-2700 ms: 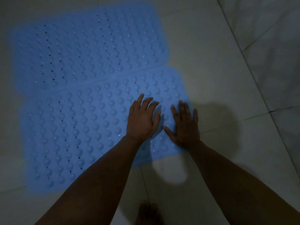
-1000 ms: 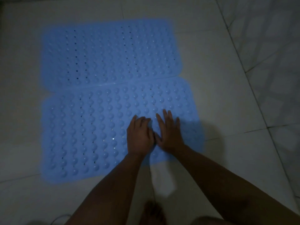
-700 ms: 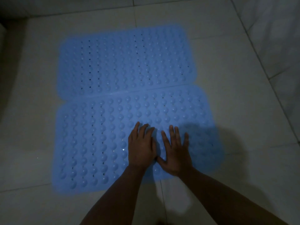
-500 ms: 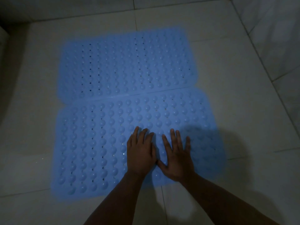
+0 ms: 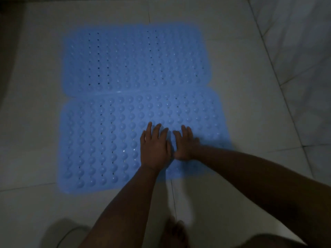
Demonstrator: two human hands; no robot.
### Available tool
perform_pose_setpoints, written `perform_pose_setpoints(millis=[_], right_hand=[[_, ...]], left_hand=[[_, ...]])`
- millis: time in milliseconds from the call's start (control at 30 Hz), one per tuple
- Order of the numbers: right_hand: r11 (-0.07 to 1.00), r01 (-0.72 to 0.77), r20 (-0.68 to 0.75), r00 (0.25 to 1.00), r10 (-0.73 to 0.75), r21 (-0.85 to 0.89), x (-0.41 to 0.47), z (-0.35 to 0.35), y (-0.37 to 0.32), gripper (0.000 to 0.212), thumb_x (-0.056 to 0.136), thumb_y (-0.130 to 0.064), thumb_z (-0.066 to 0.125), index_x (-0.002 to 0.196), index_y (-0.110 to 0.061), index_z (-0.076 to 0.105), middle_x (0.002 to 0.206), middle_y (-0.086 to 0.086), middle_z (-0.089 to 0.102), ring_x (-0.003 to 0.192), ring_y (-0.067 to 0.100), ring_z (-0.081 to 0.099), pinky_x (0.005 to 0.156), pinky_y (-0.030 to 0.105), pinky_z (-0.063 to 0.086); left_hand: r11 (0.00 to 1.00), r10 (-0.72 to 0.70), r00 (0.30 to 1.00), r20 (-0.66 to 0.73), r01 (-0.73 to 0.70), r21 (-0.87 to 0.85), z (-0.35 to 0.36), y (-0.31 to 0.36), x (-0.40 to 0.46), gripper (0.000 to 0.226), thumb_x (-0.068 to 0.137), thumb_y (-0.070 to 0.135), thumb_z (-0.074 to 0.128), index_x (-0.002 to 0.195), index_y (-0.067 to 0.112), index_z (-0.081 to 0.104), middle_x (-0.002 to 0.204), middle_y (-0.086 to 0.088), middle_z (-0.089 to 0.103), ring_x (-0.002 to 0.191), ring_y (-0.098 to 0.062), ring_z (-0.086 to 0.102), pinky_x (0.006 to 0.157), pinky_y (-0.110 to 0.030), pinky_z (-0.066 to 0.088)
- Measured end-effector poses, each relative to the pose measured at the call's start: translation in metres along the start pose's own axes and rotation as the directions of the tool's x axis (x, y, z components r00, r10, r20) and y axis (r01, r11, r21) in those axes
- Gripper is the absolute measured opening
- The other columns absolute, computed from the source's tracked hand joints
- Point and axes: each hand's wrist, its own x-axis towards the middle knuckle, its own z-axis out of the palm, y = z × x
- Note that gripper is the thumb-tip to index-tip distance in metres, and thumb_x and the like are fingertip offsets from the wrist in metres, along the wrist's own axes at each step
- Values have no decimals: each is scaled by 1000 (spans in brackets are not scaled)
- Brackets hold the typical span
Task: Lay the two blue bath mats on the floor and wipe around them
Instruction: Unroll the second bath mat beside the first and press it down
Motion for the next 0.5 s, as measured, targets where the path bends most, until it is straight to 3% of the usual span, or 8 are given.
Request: perform_pose_setpoints(millis=[67, 133, 267, 400, 500], right_hand=[[1000, -11, 13, 1000, 11, 5, 4, -34, -4, 62, 95, -45, 56, 152, -26, 37, 158, 16, 29, 147, 39, 31, 118, 54, 33], [1000, 7, 11, 1000, -7, -22, 8, -63, -1, 50, 95, -28, 55, 144, -26, 49, 149, 13, 47, 136, 34, 48, 113, 48, 41], [998, -9, -92, 996, 3, -62, 11, -79, 19, 45, 96, -23, 50, 141, -26, 52, 142, 11, 52, 131, 35, 50, 108, 48, 44], [999, -32, -346, 938, 23, -20, 11, -54, 31, 39, 94, -22, 49, 131, -20, 59, 128, 14, 56, 119, 40, 53, 97, 53, 48], [1000, 15, -506, 863, -15, -3, 14, -32, 31, 45, 81, -26, 44, 118, -16, 68, 117, 15, 63, 108, 42, 59, 85, 54, 54]], left_hand=[[1000, 9, 999, 35, -9, -11, 5, 6, -7, 50, 93, 32, 48, 137, 13, 63, 150, -15, 55, 150, -42, 36, 113, -60, 38], [998, 52, 993, 104, -55, 26, 17, 10, -12, 57, 89, 29, 53, 142, 9, 58, 153, -20, 51, 149, -46, 34, 115, -65, 36], [991, 115, 975, 188, -126, 47, 47, 17, -23, 61, 94, 25, 52, 152, 6, 46, 163, -22, 36, 154, -48, 21, 120, -67, 26], [991, 91, 958, 272, -114, 68, 63, 20, -36, 88, 99, 68, 37, 164, 12, 20, 173, -16, 6, 159, -40, -3, 126, -62, 7], [990, 109, 968, 225, -126, 65, 65, 20, -39, 94, 97, 76, 33, 164, 12, 19, 173, -16, 3, 159, -39, -3, 126, -63, 7]])
